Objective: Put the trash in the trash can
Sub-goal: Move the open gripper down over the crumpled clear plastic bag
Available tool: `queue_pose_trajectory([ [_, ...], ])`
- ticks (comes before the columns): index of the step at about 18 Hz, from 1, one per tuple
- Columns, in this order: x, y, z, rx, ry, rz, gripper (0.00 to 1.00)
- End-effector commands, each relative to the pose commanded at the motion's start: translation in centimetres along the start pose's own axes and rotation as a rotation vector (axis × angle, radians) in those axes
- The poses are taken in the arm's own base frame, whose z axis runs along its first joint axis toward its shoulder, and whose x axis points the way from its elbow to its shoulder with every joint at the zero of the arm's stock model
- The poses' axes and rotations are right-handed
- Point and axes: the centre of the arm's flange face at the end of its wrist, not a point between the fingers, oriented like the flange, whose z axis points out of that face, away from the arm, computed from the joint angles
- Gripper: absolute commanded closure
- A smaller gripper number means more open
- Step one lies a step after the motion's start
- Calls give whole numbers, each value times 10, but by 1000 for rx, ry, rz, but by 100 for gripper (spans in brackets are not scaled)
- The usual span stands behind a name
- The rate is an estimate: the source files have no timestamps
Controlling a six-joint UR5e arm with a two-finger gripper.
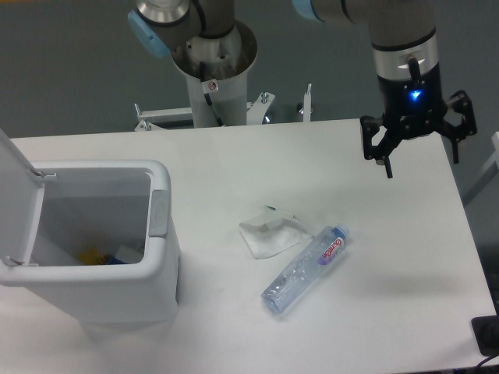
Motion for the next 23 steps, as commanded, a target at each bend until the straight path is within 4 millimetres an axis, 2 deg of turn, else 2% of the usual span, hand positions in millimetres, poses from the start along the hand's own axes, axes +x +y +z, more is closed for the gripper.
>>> queue_pose_trajectory([
  [6, 5, -2, 2, 11, 20, -7, 0],
  [8, 13, 2, 23, 1, 67, -8, 0],
  [9, 21, 9, 39, -13, 84, -2, 0],
  [11, 35, 21, 59, -1, 73, 3, 0],
  [15, 64, 43, 86, -51, 121, 46, 0],
  [21, 108, 75, 118, -88, 227, 416, 0],
  [22, 130, 78, 124, -93, 258, 486, 0],
  [23, 138, 81, 127, -96, 272, 497, 0],
])
